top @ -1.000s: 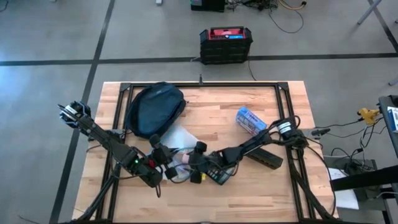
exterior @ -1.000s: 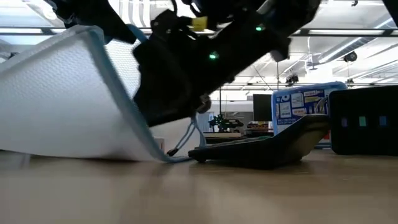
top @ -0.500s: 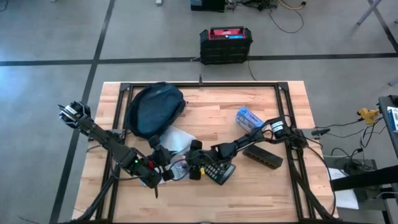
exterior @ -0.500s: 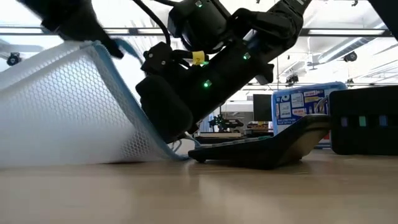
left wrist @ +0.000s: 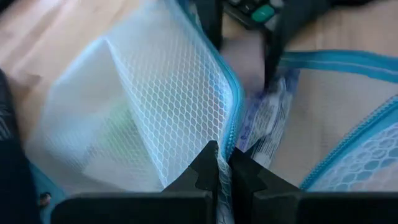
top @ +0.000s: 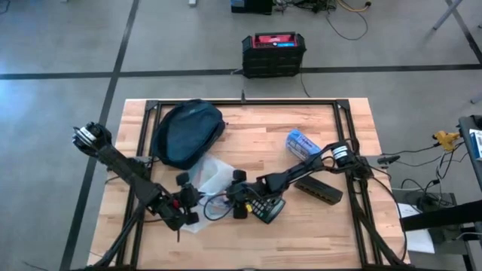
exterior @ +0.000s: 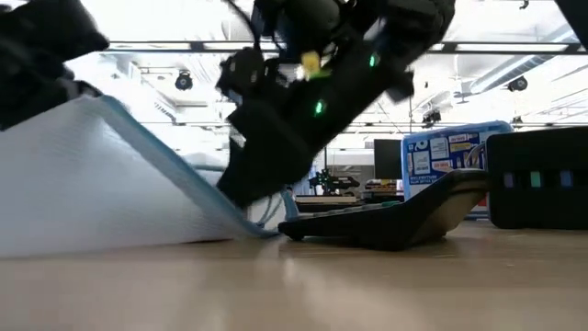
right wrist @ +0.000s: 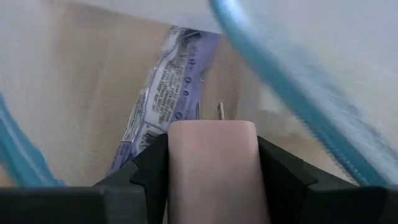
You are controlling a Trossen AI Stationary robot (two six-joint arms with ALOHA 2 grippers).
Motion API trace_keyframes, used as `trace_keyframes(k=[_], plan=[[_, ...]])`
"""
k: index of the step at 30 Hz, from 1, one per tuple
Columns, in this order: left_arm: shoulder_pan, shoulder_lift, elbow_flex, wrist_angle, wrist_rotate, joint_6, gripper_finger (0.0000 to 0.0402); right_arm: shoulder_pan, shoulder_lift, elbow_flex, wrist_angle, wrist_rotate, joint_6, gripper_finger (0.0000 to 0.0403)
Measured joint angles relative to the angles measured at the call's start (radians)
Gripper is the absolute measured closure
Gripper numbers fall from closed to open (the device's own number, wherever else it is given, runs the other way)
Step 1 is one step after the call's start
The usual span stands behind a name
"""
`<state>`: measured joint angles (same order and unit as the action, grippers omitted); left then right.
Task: Unpack backpack
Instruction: Remove the pink charger adapter from the transparent zip bag
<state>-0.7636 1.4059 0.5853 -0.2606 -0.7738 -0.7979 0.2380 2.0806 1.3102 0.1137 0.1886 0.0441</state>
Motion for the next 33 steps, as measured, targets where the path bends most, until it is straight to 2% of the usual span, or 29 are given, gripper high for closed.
trace_keyframes(k=[4, 9, 13, 17, 22, 26, 31, 33], plan=[[-0.013, 0.000, -0.049, 0.069, 0.001, -0.034, 0.0402, 0.025, -0.101, 0.004, -0.112, 0.020, -0.008, 0.0233], [-0.013, 0.000, -0.064, 0.059, -0.038, -0.043, 0.0402, 0.115, -0.179, 0.003, -0.289, 0.013, -0.053, 0.0233], [-0.010, -0.009, -0.058, 0.009, -0.150, -0.011, 0.0402, 0.203, -0.181, -0.002, -0.338, -0.016, -0.072, 0.0233], [0.009, -0.051, -0.057, -0.035, -0.270, 0.031, 0.0402, 0.260, -0.127, -0.002, -0.291, -0.028, -0.098, 0.0233], [0.036, -0.134, -0.057, -0.028, -0.344, 0.230, 0.0402, 0.230, -0.068, -0.002, -0.161, -0.072, -0.152, 0.0233], [0.045, -0.221, -0.057, -0.021, -0.385, 0.387, 0.0402, 0.171, -0.025, -0.002, -0.077, -0.190, -0.193, 0.0233], [0.045, -0.313, -0.057, 0.034, -0.389, 0.493, 0.0402, 0.116, 0.027, 0.003, -0.082, -0.248, -0.218, 0.0231], [0.045, -0.327, -0.057, 0.068, -0.389, 0.527, 0.0402, 0.111, 0.029, 0.004, -0.095, -0.247, -0.232, 0.0210]])
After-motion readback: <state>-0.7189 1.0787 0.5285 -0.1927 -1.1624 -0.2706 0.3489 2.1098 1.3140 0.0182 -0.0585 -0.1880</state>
